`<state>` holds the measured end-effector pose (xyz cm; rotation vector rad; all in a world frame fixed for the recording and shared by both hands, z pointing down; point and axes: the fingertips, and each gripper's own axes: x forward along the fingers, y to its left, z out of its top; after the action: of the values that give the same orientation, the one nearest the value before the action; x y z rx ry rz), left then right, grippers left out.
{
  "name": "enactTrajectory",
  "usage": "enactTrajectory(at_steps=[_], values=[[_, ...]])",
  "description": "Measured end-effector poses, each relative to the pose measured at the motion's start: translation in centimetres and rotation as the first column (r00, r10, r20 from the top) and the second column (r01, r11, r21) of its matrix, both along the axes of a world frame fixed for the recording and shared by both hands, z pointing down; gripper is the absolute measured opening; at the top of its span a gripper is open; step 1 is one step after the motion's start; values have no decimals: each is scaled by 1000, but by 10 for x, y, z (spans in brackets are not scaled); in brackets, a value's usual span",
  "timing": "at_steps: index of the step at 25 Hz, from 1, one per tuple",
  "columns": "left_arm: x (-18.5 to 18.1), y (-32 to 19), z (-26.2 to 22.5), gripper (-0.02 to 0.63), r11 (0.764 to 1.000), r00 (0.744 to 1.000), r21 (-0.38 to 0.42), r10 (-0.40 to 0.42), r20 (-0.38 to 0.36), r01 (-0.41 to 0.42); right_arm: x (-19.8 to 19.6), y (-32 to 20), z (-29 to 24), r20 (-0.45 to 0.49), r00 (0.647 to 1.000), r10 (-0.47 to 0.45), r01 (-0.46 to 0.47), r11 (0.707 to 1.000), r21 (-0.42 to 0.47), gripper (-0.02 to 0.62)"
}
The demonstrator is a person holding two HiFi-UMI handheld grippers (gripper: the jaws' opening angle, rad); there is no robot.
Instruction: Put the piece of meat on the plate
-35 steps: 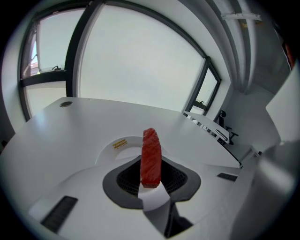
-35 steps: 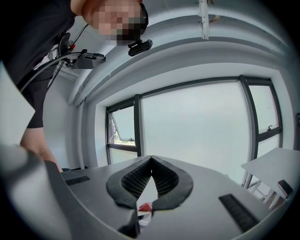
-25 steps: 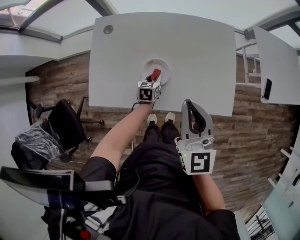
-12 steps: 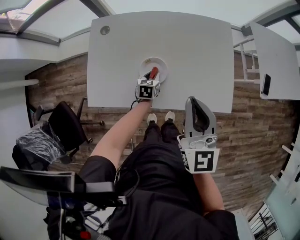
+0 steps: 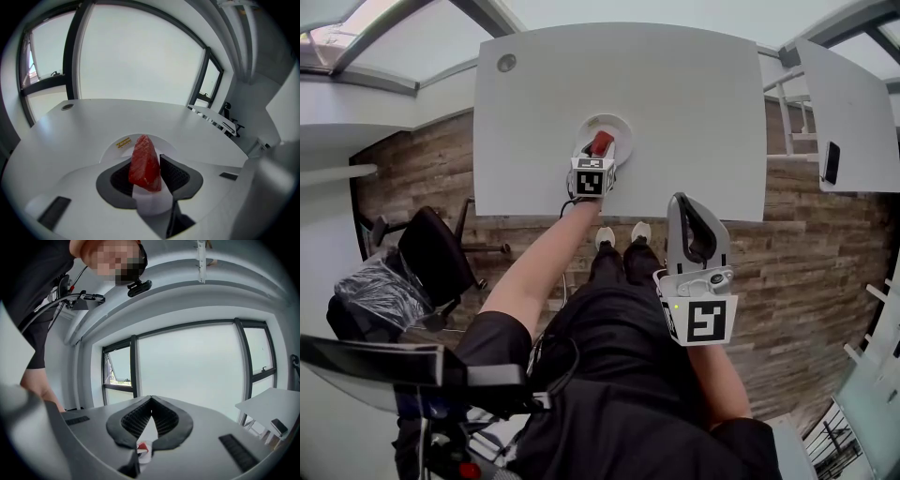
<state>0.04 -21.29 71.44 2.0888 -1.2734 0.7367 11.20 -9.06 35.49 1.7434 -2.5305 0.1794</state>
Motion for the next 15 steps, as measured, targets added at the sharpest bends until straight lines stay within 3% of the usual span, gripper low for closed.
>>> enactTrajectory(at_steps=[15], values=[[-2,6,13,287,1000,1000,-20,-4,22,4,0,10,4,-6,1000,20,-20,1000,-12,5]])
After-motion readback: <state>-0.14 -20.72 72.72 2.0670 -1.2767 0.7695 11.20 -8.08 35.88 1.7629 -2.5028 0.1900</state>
